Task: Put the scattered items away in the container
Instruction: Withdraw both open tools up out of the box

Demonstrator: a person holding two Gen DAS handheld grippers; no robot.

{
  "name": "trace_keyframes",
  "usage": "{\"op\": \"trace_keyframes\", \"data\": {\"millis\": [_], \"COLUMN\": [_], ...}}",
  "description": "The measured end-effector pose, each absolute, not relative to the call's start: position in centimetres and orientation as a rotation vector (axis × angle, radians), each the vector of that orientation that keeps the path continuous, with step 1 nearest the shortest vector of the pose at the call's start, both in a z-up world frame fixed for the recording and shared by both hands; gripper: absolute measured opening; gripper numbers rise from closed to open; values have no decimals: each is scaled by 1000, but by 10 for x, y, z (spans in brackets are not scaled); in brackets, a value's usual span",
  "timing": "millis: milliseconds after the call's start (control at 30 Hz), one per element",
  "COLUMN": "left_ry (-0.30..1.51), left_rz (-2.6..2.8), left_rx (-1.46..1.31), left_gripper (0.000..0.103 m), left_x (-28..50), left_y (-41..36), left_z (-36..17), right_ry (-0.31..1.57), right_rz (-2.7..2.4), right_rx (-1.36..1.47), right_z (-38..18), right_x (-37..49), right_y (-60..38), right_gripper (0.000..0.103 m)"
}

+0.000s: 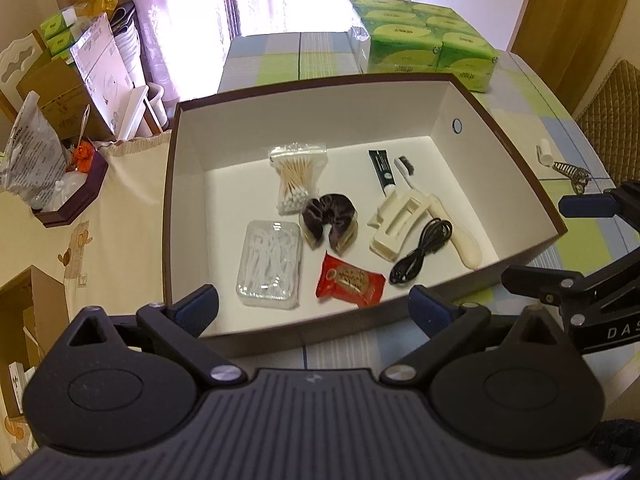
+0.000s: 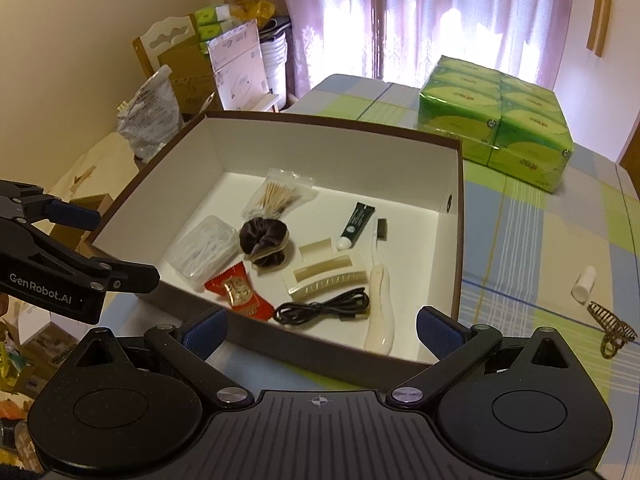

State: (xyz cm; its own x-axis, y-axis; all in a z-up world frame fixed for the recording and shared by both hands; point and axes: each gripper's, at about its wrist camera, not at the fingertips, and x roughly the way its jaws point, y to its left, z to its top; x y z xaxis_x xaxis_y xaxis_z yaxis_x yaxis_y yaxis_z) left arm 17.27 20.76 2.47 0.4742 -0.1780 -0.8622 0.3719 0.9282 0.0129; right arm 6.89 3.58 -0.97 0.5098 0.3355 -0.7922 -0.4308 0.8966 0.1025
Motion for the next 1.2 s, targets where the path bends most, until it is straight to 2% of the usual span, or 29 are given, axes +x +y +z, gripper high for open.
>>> {"op": "trace_keyframes", "data": {"millis": [1200], "left_ry": [1023], "left_rz": [-334], "left_rx": [226], "left_gripper": [100], "left_x": [114], "left_y": [160], "left_z": [30], "right_ry": [919], "right_rz": [500], "right_rx": [-109], "right_z": [-4], "right_x": [23], "right_y": [-20], "right_gripper": [103]}}
